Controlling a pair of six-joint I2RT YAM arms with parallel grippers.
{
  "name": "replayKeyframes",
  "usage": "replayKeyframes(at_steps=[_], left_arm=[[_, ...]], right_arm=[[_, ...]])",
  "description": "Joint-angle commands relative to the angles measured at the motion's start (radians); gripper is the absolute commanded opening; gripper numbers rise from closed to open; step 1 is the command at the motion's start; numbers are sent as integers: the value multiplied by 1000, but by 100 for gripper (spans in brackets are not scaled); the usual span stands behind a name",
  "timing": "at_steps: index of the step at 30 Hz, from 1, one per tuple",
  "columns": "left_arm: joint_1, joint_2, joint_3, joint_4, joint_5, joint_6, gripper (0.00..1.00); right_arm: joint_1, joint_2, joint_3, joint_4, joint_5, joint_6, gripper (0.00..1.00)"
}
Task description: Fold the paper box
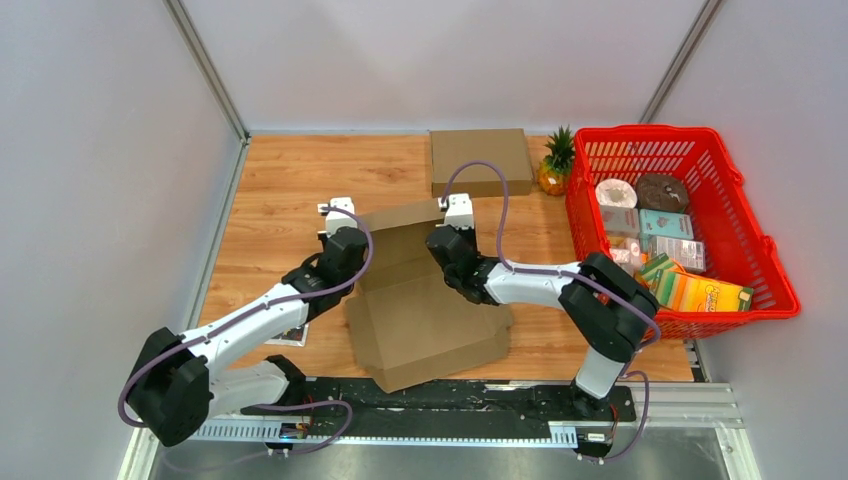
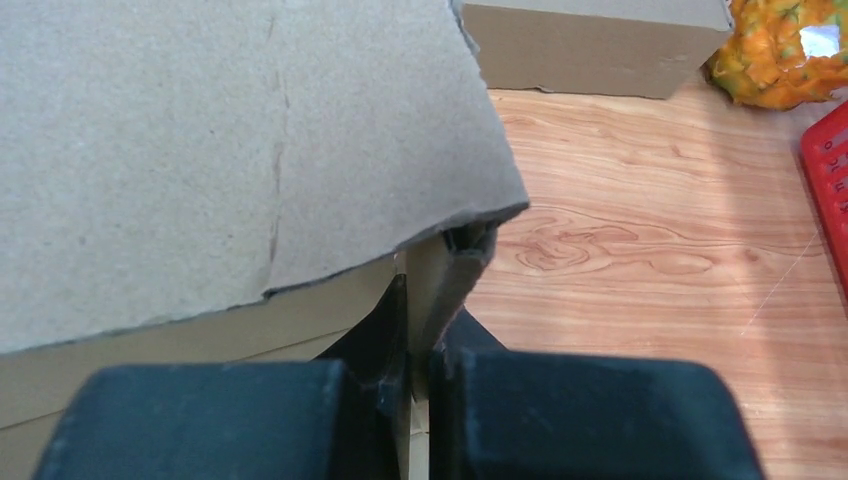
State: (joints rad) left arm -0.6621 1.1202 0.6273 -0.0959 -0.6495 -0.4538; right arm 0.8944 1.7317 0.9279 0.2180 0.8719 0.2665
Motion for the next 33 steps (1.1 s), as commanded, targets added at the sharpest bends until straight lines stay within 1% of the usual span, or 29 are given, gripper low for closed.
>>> replayKeyframes(at_steps=[1, 2, 3, 4, 5, 6, 7, 8, 10, 11, 13, 14, 16, 17, 18, 20, 21, 22, 23, 24, 25, 26, 27, 28, 29, 30, 31, 32, 33], left_arm=[[-41, -13, 26, 15, 65, -16, 0], [-41, -16, 23, 18, 65, -20, 0], [-39, -14, 22, 19, 65, -23, 0], [-39, -14, 22, 18, 73, -25, 0], [-40, -13, 23, 16, 79, -28, 1], [-39, -13, 23, 12, 83, -29, 2], [-40, -13, 22, 12, 94, -32, 3], [-39, -14, 12, 13, 97, -36, 7], [-40, -23, 6, 13, 108, -37, 14], [-41, -28, -1, 9, 109, -40, 21], [-39, -51, -11, -2, 135, -46, 32], [-39, -59, -15, -8, 151, -49, 44], [-40, -95, -11, -63, 201, -51, 54], [-39, -112, 6, -100, 217, -57, 62], [-37, -156, 17, -184, 237, -59, 64], [-34, -209, 50, -282, 315, -63, 65], [-34, -273, 57, -366, 342, -65, 65], [-33, -307, 58, -401, 411, -69, 65], [-33, -342, 61, -433, 442, -75, 65], [-33, -397, 64, -503, 470, -83, 63], [-33, -422, 66, -534, 537, -97, 60], [-33, -442, 69, -559, 574, -101, 58], [-33, -474, 68, -580, 620, -108, 58], [-31, -488, 66, -579, 743, -112, 57], [-34, -506, 58, -571, 799, -126, 56], [-37, -517, 52, -536, 854, -140, 55], [-45, -526, 49, -518, 929, -158, 54], [-79, -548, 54, -506, 939, -161, 54], [-111, -554, 61, -495, 935, -157, 55]], right_arm=[[1, -53, -38, 8, 17, -39, 12], [1, -84, -52, -15, -8, -49, 23], [-2, -119, -63, -53, -98, -40, 34], [-17, -197, -54, -119, -141, -14, 61], [-20, -231, -44, -291, -163, 19, 74], [-26, -277, -46, -360, -224, 43, 84], [-44, -346, -43, -426, -273, 80, 93], [-48, -386, -37, -583, -307, 117, 95], [-51, -461, -61, -695, -378, 167, 100], [-54, -534, -63, -798, -410, 192, 100], [-72, -598, -80, -877, -505, 232, 100], [-77, -644, -84, -937, -542, 265, 100], [-84, -678, -90, -1005, -626, 316, 100], [-86, -687, -89, -1069, -654, 368, 100], [-84, -701, -90, -1095, -730, 385, 100], [-81, -704, -109, -1176, -856, 431, 100], [-83, -701, -119, -1206, -919, 451, 99], [-62, -701, -132, -1230, -948, 477, 96], [-45, -699, -147, -1264, -974, 499, 95], [-19, -705, -174, -1266, -987, 560, 93], [39, -725, -190, -1261, -981, 594, 91], [61, -733, -207, -1226, -981, 620, 90], [75, -738, -251, -1199, -1004, 676, 88], [90, -745, -273, -1177, -1010, 707, 78], [97, -745, -293, -1133, -1018, 735, 72], [103, -744, -314, -1106, -1028, 749, 68], [113, -738, -334, -1077, -1033, 760, 68], [123, -735, -342, -1039, -1010, 763, 67], [129, -730, -345, -1031, -995, 769, 63]])
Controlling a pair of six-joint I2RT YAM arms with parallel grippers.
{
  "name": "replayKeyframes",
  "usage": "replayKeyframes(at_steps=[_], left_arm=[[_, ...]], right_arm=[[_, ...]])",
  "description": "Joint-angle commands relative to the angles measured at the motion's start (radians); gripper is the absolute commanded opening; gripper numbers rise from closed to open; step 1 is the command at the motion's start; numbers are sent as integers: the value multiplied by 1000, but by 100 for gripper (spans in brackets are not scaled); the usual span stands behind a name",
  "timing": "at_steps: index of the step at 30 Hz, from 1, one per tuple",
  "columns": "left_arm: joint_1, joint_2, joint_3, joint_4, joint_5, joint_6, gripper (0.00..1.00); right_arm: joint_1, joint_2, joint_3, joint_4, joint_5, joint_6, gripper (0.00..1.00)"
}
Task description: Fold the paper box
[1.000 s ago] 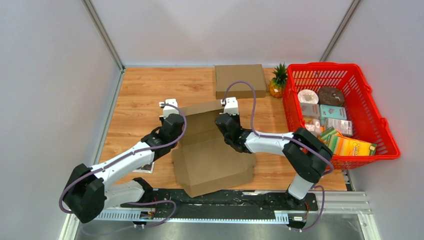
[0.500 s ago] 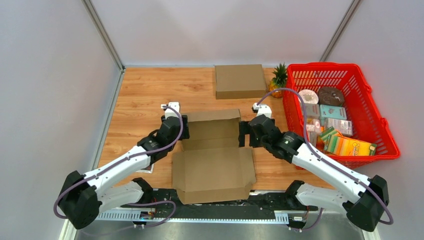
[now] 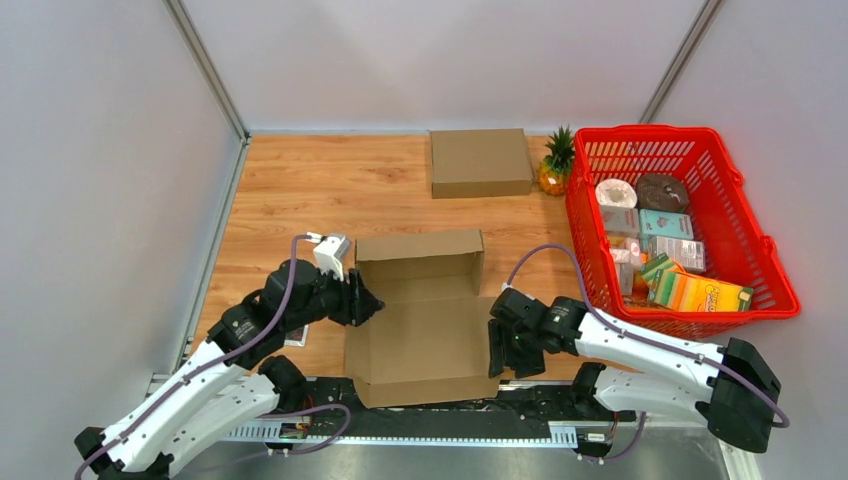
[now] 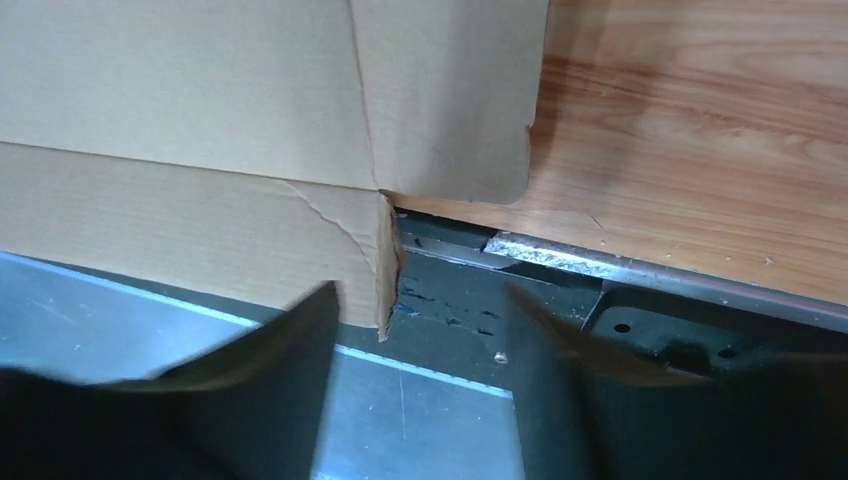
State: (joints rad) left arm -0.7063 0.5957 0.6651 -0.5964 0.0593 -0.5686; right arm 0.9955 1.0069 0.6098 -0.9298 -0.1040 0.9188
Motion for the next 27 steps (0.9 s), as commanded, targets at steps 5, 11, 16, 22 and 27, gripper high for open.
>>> replayKeyframes(at_steps=[5, 11, 16, 22, 27], left_arm=[[-352, 42, 88, 62, 36, 96, 69], [-794, 504, 238, 3, -285, 446, 73], [-906, 733, 297, 46, -322, 568, 75], [-920, 820, 338, 92, -285, 627, 76], [-924, 911, 372, 60, -352, 632, 74]], right_arm=[[29, 21, -24, 172, 12, 106, 28], [19, -31, -32, 188, -37, 132, 0], [-40, -88, 36, 100, -88, 88, 0], [-47, -100, 108, 30, -131, 51, 0], [-60, -122, 134, 11, -164, 42, 0]])
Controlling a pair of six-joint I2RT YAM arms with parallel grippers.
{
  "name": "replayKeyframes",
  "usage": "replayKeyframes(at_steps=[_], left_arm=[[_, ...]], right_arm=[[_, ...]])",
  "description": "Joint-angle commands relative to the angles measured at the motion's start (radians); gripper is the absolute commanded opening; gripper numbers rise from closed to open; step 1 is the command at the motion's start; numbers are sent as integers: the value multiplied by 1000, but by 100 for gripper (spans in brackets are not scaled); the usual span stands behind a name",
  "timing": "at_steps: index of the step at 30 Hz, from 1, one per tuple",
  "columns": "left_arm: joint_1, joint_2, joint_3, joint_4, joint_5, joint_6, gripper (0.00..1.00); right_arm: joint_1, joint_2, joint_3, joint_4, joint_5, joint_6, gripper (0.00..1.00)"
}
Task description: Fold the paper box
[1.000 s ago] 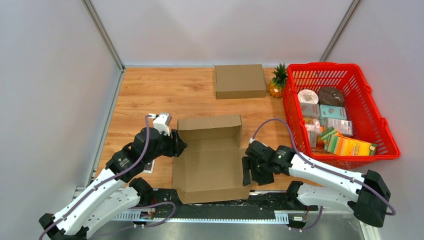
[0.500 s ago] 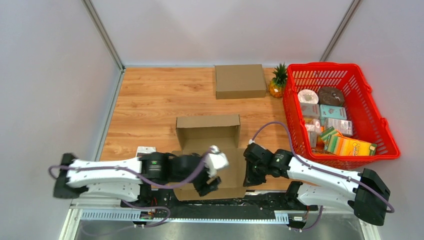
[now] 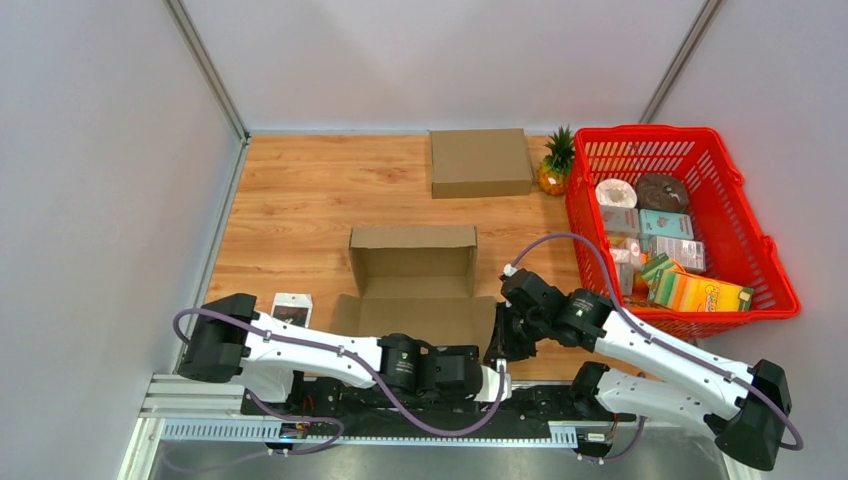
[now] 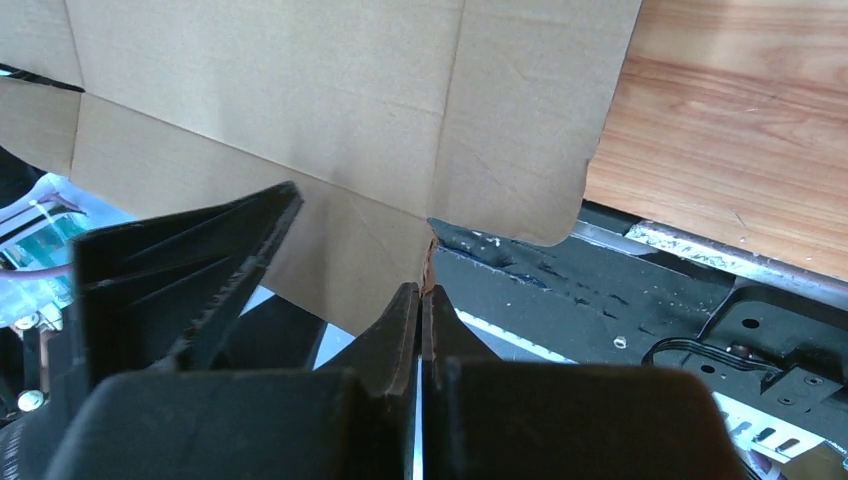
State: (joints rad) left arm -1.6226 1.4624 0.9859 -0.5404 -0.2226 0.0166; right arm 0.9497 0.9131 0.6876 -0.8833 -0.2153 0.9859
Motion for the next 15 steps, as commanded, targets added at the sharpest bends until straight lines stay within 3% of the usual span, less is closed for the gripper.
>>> replayKeyframes(at_steps=[1, 2, 3, 5, 6, 7, 9, 10, 12, 15], left_arm=[[-8, 62, 72, -24, -92, 45, 64], [-10, 68, 82, -38, -115, 39, 56], [-8, 69, 88, -46, -154, 26, 50], [-10, 52, 94, -76, -167, 17, 30], [-8, 38, 94, -84, -175, -1, 25], [-10, 9, 99, -104, -175, -10, 13], [-8, -26, 120, -142, -172, -54, 7], [-8, -69, 149, -180, -173, -72, 1], [0, -112, 187, -211, -161, -128, 0], [73, -194, 253, -251, -25, -179, 0]], right_arm=[[-17, -31, 76, -51, -49, -51, 2], [-19, -40, 99, -74, 2, -65, 6], [-22, -46, 127, -109, 55, -75, 24], [-25, -68, 243, -181, 213, -137, 46], [-29, -74, 286, -196, 288, -171, 65], [-34, -79, 346, -222, 338, -209, 74], [-48, -72, 540, -275, 491, -298, 98], [-49, -63, 606, -343, 554, -318, 100], [-51, -62, 764, -408, 764, -342, 100], [-51, -86, 854, -448, 870, -394, 100]])
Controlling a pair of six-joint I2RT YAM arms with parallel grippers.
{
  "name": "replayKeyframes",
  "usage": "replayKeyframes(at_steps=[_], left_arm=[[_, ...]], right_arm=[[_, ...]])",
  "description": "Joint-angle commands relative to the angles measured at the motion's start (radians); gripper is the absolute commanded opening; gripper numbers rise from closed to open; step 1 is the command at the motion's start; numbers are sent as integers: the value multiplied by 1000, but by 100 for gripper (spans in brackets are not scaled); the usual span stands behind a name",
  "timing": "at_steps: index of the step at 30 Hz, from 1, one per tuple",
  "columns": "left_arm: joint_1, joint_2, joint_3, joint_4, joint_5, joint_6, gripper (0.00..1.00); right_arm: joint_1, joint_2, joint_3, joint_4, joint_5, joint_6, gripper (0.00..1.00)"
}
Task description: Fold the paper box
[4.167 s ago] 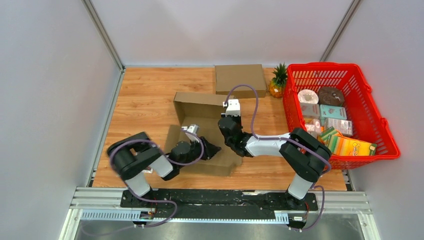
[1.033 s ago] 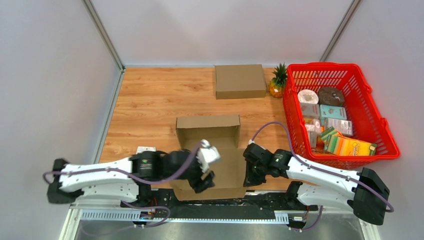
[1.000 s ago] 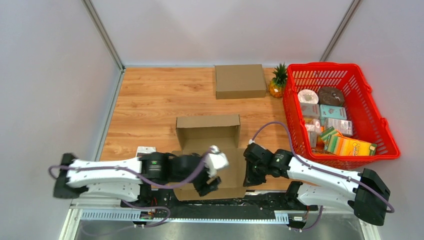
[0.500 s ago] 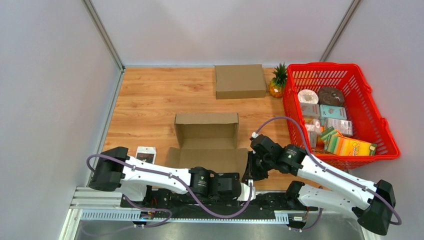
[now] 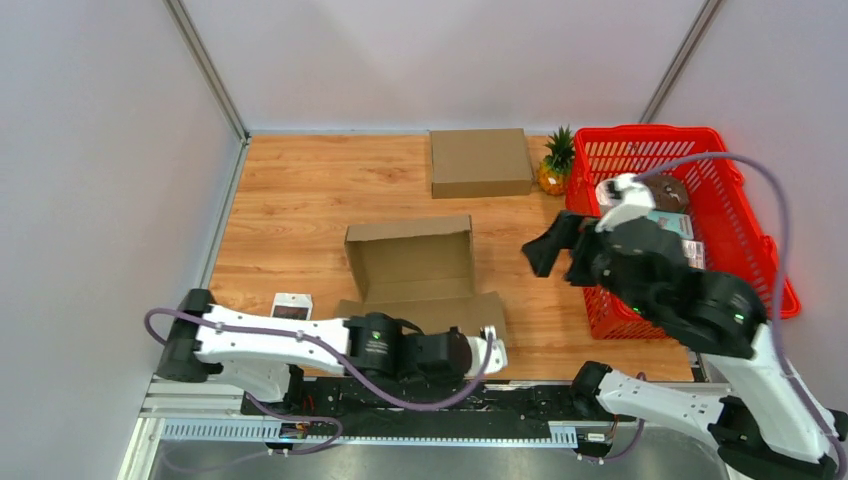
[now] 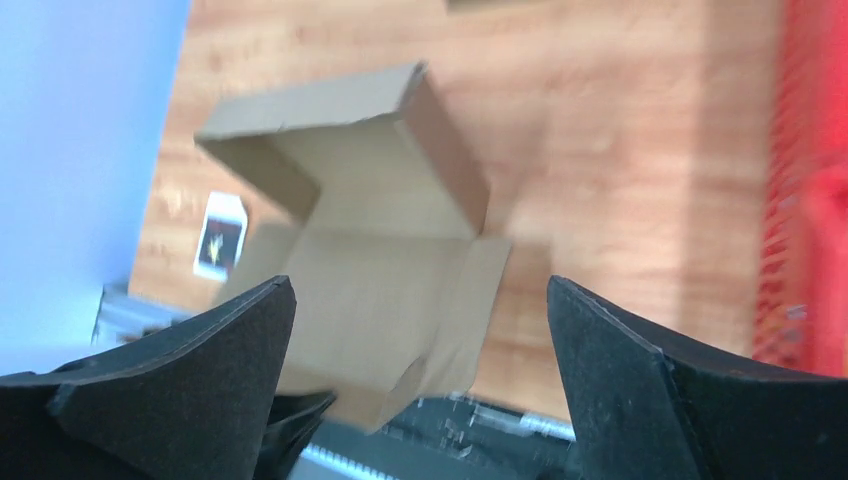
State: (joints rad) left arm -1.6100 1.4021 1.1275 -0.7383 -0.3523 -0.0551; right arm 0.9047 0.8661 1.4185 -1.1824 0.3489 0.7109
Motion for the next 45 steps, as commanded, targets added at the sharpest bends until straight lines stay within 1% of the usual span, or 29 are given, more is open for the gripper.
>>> replayKeyframes(at_steps=[1, 4, 5, 6, 8, 9, 11, 12, 14, 15, 17, 18, 20, 21, 22, 24, 25, 27, 29, 31, 32, 34, 36, 38, 40, 41, 42, 44, 45], left_arm=[[77, -165, 136, -64, 124, -123, 0], [174, -207, 198, -67, 241, -233, 0], [235, -213, 215, -67, 266, -271, 0], [258, -219, 235, -64, 286, -348, 0], [315, -235, 290, -65, 263, -440, 0], [388, -238, 308, -70, 251, -550, 0], [467, -256, 334, -29, 262, -659, 0], [542, -267, 330, -1, 247, -774, 0], [608, -302, 287, 106, 208, -886, 0], [637, -311, 269, 144, 164, -998, 0], [720, -325, 226, 224, 106, -1092, 0], [739, -324, 219, 221, 26, -1202, 0], [780, -312, 192, 237, -64, -1281, 0], [791, -302, 187, 234, -139, -1346, 0], [803, -279, 183, 234, -164, -1367, 0], [837, -255, 186, 208, -224, -1439, 0], [849, -232, 183, 195, -232, -1460, 0], [884, -218, 169, 197, -237, -1519, 0], [901, -215, 135, 217, -235, -1565, 0], [912, -219, 112, 249, -272, -1571, 0], [914, -219, 114, 249, -290, -1572, 0], [921, -216, 129, 235, -312, -1571, 0], [932, -219, 130, 238, -324, -1571, 0], [943, -230, 123, 246, -318, -1569, 0], [956, -247, 100, 275, -298, -1565, 11], [958, -255, 94, 284, -298, -1556, 18], [961, -258, 80, 290, -292, -1554, 36], [984, -273, 69, 330, -237, -1505, 51], [992, -285, 64, 341, -217, -1482, 68]], right_arm=[[-4, -58, 135, -160, 318, -116, 100], [-4, -105, 135, -155, 288, -84, 100], [-4, -122, 122, -149, 270, -74, 100], [-6, -140, 97, -140, 262, -73, 100], [-4, -179, 18, -111, 221, -94, 100], [-4, -182, -9, -102, 188, -111, 100], [-4, -151, -76, -91, 95, -143, 100], [-4, -132, -96, -85, 64, -149, 100], [-6, -72, -150, -74, 0, -160, 100], [-3, -53, -167, -66, -13, -160, 100], [-4, -45, -243, 15, -48, -175, 100], [-3, -56, -277, 61, -65, -188, 100], [-4, -85, -346, 222, -167, -220, 100], [-1, -94, -424, 289, -212, -261, 100], [2, -110, -467, 410, -246, -272, 100], [28, -113, -545, 496, -272, -301, 100], [46, -111, -565, 560, -258, -309, 100], [120, -122, -627, 648, -133, -343, 100], [163, -139, -736, 837, -18, -387, 100], [198, -134, -809, 1017, 13, -401, 100], [209, -127, -829, 1077, 91, -403, 100], [211, -73, -857, 1221, 171, -418, 100], [211, -6, -831, 1262, 194, -430, 100], [209, 43, -791, 1284, 307, -430, 94], [195, 112, -793, 1369, 364, -455, 83], [153, 132, -808, 1407, 326, -467, 75], [129, 158, -811, 1437, 288, -462, 60], [73, 186, -800, 1471, 233, -450, 58], [56, 209, -770, 1462, 211, -449, 59]])
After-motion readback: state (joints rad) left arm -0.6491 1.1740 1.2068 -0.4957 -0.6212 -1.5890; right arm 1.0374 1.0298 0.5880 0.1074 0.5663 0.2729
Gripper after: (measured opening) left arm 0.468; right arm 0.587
